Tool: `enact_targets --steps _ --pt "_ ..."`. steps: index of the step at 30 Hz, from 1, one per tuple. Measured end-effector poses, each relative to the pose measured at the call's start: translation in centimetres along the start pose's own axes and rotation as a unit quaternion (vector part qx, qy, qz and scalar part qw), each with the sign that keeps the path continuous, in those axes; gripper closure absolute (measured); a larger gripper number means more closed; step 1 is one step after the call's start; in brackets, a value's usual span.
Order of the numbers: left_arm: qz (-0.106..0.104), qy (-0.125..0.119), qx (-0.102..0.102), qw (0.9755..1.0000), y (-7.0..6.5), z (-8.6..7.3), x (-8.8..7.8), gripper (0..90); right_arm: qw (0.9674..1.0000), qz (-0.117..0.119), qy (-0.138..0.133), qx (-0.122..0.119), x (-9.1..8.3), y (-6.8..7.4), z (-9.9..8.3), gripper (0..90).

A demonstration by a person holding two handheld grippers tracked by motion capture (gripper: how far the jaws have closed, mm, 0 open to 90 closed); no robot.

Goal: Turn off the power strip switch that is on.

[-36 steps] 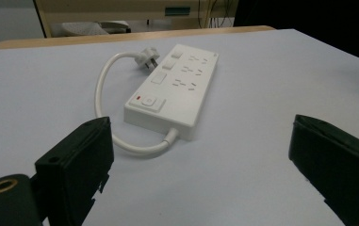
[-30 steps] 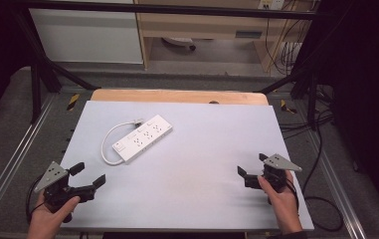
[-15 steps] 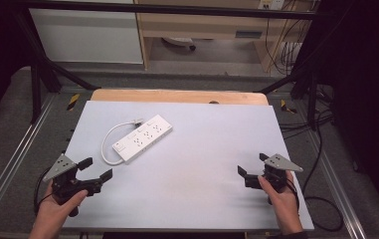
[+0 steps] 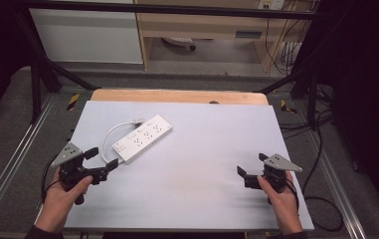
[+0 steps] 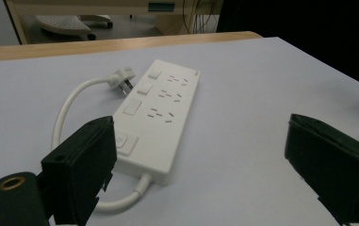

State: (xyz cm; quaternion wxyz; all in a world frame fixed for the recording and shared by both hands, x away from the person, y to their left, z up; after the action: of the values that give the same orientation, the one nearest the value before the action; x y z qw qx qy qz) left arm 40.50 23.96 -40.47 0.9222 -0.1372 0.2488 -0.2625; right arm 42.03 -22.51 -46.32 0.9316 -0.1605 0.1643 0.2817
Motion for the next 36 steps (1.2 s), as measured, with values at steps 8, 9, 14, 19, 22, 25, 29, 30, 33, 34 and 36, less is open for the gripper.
enact_targets --steps 8,9,14,19,22,25,29,30,33,34,36 --pt "0.0 0.001 0.008 1.0 -0.3 1.4 1.3 10.2 1.0 -0.001 0.0 0.001 -0.1 0.0 0.0 2.8" --pt "0.0 0.002 0.009 1.0 -0.3 1.5 1.4 10.2 1.0 0.0 0.0 0.0 0.0 0.0 0.0 2.9" --pt "0.001 0.005 0.01 0.9999 -0.3 2.0 2.2 10.5 1.0 0.0 -0.001 0.0 -0.1 0.0 0.0 2.9" --pt "0.002 0.003 0.009 1.0 -0.3 2.5 2.9 11.5 1.0 -0.001 -0.001 -0.001 -0.1 -0.1 0.0 2.9" --pt "0.003 0.002 0.012 0.9999 -0.3 3.0 3.2 11.7 1.0 -0.001 -0.001 0.0 -0.1 0.0 0.0 2.9" --pt "0.003 0.0 0.013 0.9999 -0.4 3.5 3.5 11.9 1.0 -0.001 0.0 0.0 -0.1 0.0 0.0 2.9" --pt "0.005 -0.001 0.015 0.9999 -0.4 4.0 4.0 11.9 1.0 -0.002 0.0 -0.001 -0.1 -0.1 0.0 2.8" --pt "0.005 0.0 0.015 0.9999 -0.4 4.0 4.1 11.9 1.0 -0.002 0.0 0.0 -0.1 -0.1 0.0 2.9" --pt "0.008 0.0 0.015 0.9999 -0.3 4.2 4.4 12.0 1.0 -0.002 -0.001 -0.001 -0.1 -0.1 0.0 2.8" --pt "0.009 0.001 0.016 0.9998 -0.2 4.2 4.6 12.0 1.0 -0.002 -0.001 0.0 -0.1 -0.1 0.0 2.9" --pt "0.011 -0.002 0.015 0.9998 0.0 4.4 4.8 12.1 1.0 -0.001 -0.001 0.0 -0.1 -0.1 0.0 2.9"
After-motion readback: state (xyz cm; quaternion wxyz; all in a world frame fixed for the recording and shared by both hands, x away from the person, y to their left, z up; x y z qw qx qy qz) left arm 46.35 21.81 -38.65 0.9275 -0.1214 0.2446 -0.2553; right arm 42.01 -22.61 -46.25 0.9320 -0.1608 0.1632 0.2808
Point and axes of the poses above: each handheld gripper's, and its own axes: x roughly forward along the jaws, z roughly out of its top, y roughly to its left, the point moved 8 cm from there along x, roughly forward along the jaws, and after that the axes turned 15 degrees about -x, right-handed, at the moved point
